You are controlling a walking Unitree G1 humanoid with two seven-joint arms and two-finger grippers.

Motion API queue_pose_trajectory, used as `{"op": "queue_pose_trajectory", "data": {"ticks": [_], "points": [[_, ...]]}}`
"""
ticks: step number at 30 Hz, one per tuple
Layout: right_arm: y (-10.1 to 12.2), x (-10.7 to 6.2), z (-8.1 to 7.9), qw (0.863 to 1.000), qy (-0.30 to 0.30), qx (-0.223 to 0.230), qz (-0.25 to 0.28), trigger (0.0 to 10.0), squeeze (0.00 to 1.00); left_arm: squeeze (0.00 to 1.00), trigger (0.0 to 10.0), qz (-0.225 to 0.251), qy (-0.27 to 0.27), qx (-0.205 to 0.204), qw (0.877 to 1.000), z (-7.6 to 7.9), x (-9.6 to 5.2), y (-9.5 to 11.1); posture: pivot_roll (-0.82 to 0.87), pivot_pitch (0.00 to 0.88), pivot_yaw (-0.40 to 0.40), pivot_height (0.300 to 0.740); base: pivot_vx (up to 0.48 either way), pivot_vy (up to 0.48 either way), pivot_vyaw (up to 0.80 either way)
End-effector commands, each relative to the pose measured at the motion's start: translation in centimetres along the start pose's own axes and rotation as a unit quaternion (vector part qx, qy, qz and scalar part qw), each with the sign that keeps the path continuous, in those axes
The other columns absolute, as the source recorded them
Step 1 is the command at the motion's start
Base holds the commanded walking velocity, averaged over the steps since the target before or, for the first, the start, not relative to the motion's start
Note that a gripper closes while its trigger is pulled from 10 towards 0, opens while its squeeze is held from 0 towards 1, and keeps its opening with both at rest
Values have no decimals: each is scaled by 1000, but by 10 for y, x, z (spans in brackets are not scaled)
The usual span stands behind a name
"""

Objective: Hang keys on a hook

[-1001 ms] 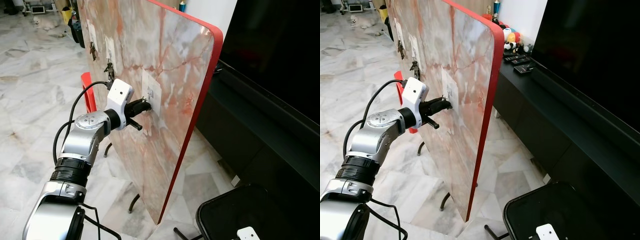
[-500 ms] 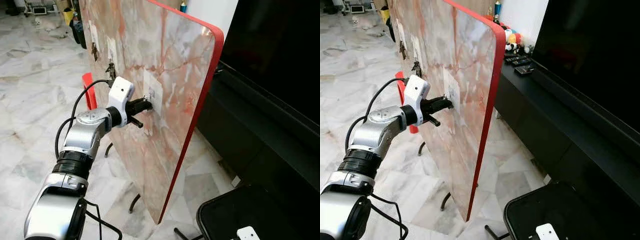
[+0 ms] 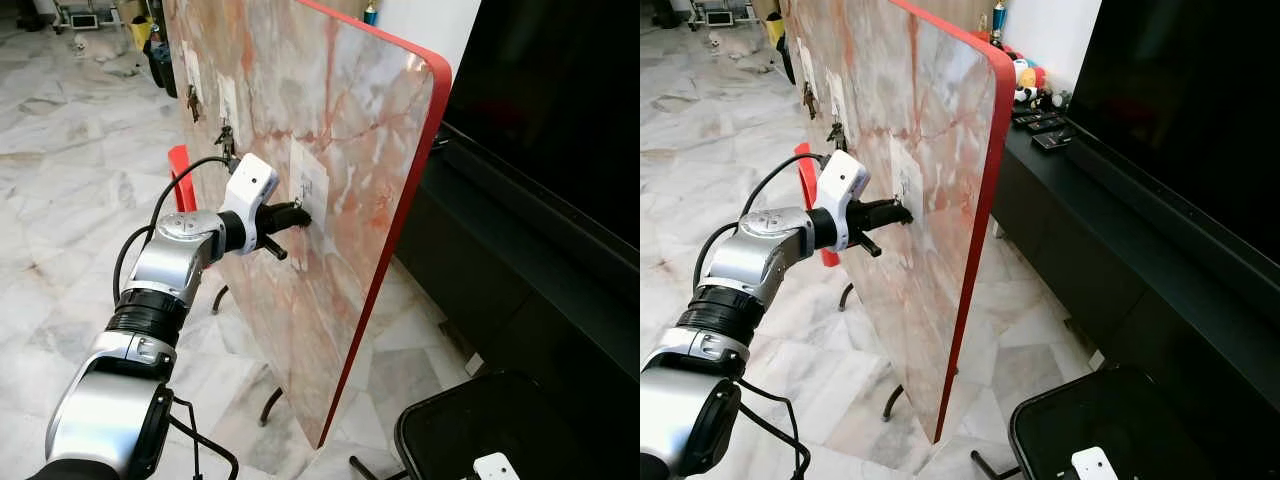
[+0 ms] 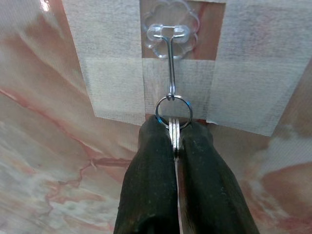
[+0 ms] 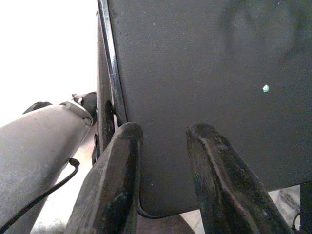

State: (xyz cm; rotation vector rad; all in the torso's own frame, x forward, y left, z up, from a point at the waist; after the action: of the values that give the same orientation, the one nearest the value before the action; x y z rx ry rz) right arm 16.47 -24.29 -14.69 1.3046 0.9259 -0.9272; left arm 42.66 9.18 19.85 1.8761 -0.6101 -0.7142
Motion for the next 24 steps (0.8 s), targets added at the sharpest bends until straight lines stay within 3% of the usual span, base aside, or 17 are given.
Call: {"op": "queue_pose_trajectory", "data": {"ticks": [1, 10, 11, 12, 13, 24], "points": [[1, 0, 1, 1000, -2, 5, 1, 10000, 0, 0, 10000, 15, -18, 19, 1000, 6, 9, 16, 87, 0, -70, 737, 0, 0, 0], [0, 0, 1, 1000, -3, 8, 1, 10000, 0, 0, 10000, 16, 7, 3, 1000, 0, 10, 15, 83, 0, -69, 737, 0, 0, 0], [0, 0, 1, 1000, -3, 8, 1, 10000, 0, 86, 10000, 15, 10, 3, 1000, -1, 10, 15, 84, 0, -70, 737, 0, 0, 0], [0, 0, 1, 1000, -3, 8, 1, 10000, 0, 322, 10000, 16, 15, 0, 1000, -2, 10, 15, 86, 0, -72, 737, 0, 0, 0], [0, 0, 1, 1000, -3, 8, 1, 10000, 0, 1000, 10000, 16, 17, 0, 1000, -3, 10, 14, 86, 0, -72, 737, 0, 0, 0], [1, 0, 2, 1000, -3, 4, 1, 10000, 0, 1000, 10000, 42, 33, 4, 999, -8, 5, 24, 90, 0, -79, 737, 0, 0, 0]]}}
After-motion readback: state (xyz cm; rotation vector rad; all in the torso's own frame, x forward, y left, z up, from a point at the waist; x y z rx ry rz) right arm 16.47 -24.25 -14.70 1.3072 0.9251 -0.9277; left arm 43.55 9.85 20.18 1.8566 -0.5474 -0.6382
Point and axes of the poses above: a point about 5 cm out from each wrist's last joint towards the gripper, its own x axis pointing out of the wrist towards the gripper, its own y axis along the axis of the wrist's last joint, z = x × y, the point moved 6 cm from there along x, pointing out of the wrist towards the gripper, and after that the axes turned 12 degrees about x, right-handed, at the moved point
